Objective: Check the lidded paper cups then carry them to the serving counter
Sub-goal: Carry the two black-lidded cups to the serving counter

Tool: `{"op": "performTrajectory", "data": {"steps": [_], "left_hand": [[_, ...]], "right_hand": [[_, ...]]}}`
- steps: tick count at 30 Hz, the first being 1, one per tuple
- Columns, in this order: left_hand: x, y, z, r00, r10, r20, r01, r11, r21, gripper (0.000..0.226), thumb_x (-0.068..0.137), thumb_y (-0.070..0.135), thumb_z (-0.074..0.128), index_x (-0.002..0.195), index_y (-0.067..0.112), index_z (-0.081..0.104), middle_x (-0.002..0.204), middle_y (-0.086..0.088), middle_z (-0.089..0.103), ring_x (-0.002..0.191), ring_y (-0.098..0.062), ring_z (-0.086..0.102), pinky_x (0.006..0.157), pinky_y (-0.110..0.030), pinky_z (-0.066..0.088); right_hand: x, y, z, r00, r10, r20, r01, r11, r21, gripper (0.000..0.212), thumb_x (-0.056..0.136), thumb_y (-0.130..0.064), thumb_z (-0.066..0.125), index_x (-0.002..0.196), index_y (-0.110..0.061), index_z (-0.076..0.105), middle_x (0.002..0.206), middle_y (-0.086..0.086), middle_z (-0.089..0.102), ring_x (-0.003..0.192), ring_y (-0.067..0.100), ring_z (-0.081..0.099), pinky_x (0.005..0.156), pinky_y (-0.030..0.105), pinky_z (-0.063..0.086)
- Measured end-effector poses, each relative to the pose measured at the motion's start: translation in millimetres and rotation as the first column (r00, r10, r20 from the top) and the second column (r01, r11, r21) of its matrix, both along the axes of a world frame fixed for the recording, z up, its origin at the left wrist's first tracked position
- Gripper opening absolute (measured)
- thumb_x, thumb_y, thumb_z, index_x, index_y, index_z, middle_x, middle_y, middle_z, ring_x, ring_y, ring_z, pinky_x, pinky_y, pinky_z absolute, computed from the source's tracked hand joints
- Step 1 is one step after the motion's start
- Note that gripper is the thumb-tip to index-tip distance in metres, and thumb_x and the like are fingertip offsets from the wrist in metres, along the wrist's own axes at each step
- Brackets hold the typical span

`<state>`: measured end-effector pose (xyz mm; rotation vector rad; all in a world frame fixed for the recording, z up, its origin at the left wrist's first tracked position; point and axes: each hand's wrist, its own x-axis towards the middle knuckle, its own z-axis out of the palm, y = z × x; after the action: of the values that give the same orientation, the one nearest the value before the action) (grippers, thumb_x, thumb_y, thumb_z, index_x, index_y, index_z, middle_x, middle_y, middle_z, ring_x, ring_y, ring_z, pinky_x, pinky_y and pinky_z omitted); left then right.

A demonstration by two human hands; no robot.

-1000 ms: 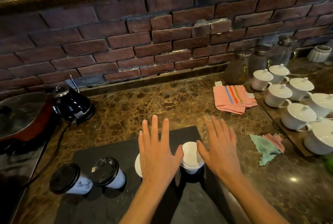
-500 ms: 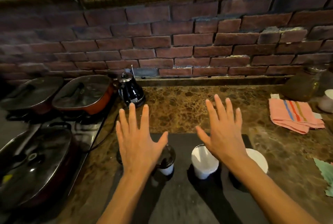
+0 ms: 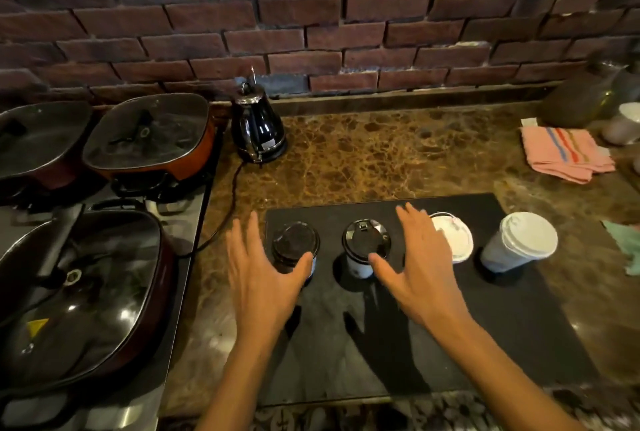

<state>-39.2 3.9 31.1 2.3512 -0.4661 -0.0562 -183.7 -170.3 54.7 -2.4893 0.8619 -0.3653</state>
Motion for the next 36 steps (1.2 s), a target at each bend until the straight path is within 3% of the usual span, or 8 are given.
{"op": "performTrajectory", "data": {"steps": [2, 4, 8, 13, 17, 21, 31, 36], "left_hand": [[-7, 3, -18, 0.978, 0.019, -0.209, -0.056, 0.983, -0.174, 0.115, 0.073, 0.045, 0.083, 0.159, 0.032, 0.007, 0.168, -0.002, 0.008, 0.153, -0.024, 0.014, 0.120, -0.051, 0.025], [-11, 4, -36, 0.944, 0.029, -0.330, -0.110, 0.966, -0.232, 0.120, 0.072, 0.035, 0.088, 0.159, 0.028, 0.007, 0.168, -0.002, 0.009, 0.152, -0.022, 0.017, 0.119, -0.044, 0.025], [-4, -3, -65, 0.879, 0.027, -0.476, -0.167, 0.952, -0.256, 0.124, 0.071, 0.030, 0.090, 0.159, 0.028, 0.002, 0.168, -0.002, 0.011, 0.152, -0.022, 0.018, 0.116, -0.035, 0.024], [11, -22, -82, 0.845, -0.014, -0.535, -0.197, 0.922, -0.335, 0.120, 0.070, 0.015, 0.091, 0.158, 0.025, 0.011, 0.162, -0.002, 0.029, 0.143, -0.015, 0.034, 0.111, -0.029, 0.030], [10, -33, -94, 0.865, -0.023, -0.501, -0.174, 0.923, -0.343, 0.113, 0.057, 0.023, 0.095, 0.149, 0.030, 0.030, 0.146, 0.002, 0.050, 0.134, -0.012, 0.049, 0.114, -0.039, 0.040], [10, -45, -93, 0.873, -0.017, -0.488, -0.204, 0.895, -0.396, 0.101, 0.062, 0.006, 0.093, 0.143, 0.029, 0.036, 0.142, -0.002, 0.053, 0.130, -0.015, 0.053, 0.111, -0.034, 0.042], [21, -54, -84, 0.880, 0.024, -0.475, -0.254, 0.867, -0.428, 0.090, 0.063, 0.002, 0.092, 0.136, 0.026, 0.044, 0.129, 0.000, 0.062, 0.120, -0.015, 0.061, 0.105, -0.034, 0.048], [25, -41, -61, 0.892, 0.003, -0.451, -0.248, 0.839, -0.484, 0.089, 0.065, 0.000, 0.091, 0.133, 0.029, 0.042, 0.119, 0.015, 0.060, 0.105, 0.014, 0.059, 0.084, -0.003, 0.045]], "right_hand": [[-10, 17, -13, 0.994, -0.092, 0.064, 0.070, 0.956, 0.285, 0.086, 0.088, -0.042, 0.068, 0.156, -0.021, 0.020, 0.165, 0.000, 0.021, 0.152, 0.019, 0.017, 0.123, 0.042, 0.022], [-15, 24, -32, 0.974, -0.212, 0.079, 0.129, 0.809, 0.573, 0.089, 0.087, -0.036, 0.072, 0.157, -0.025, 0.017, 0.164, -0.004, 0.022, 0.150, 0.015, 0.022, 0.118, 0.035, 0.026], [-11, 24, -80, 0.949, -0.311, 0.050, 0.169, 0.636, 0.753, 0.101, 0.082, -0.032, 0.078, 0.157, -0.028, 0.011, 0.166, -0.003, 0.015, 0.151, 0.017, 0.019, 0.120, 0.039, 0.026], [16, 5, -111, 0.932, -0.353, 0.083, 0.144, 0.570, 0.809, 0.115, 0.070, -0.025, 0.088, 0.157, -0.024, 0.013, 0.163, -0.001, 0.024, 0.150, 0.017, 0.023, 0.120, 0.037, 0.027], [31, -7, -114, 0.929, -0.341, 0.144, 0.080, 0.564, 0.822, 0.117, 0.070, -0.005, 0.087, 0.157, -0.024, 0.012, 0.155, -0.007, 0.033, 0.143, 0.007, 0.032, 0.113, 0.026, 0.030], [40, -12, -113, 0.932, -0.320, 0.172, 0.046, 0.572, 0.819, 0.121, 0.058, -0.018, 0.091, 0.155, -0.020, 0.019, 0.152, -0.002, 0.043, 0.139, 0.009, 0.043, 0.117, 0.037, 0.036], [50, -15, -118, 0.928, -0.311, 0.206, 0.039, 0.629, 0.776, 0.094, 0.063, 0.002, 0.090, 0.134, -0.026, 0.036, 0.129, -0.012, 0.054, 0.116, -0.006, 0.054, 0.100, 0.020, 0.042], [55, -11, -102, 0.925, -0.279, 0.259, -0.008, 0.667, 0.745, 0.095, 0.063, -0.006, 0.092, 0.134, -0.027, 0.034, 0.125, -0.016, 0.054, 0.113, -0.011, 0.055, 0.093, 0.014, 0.042]]}}
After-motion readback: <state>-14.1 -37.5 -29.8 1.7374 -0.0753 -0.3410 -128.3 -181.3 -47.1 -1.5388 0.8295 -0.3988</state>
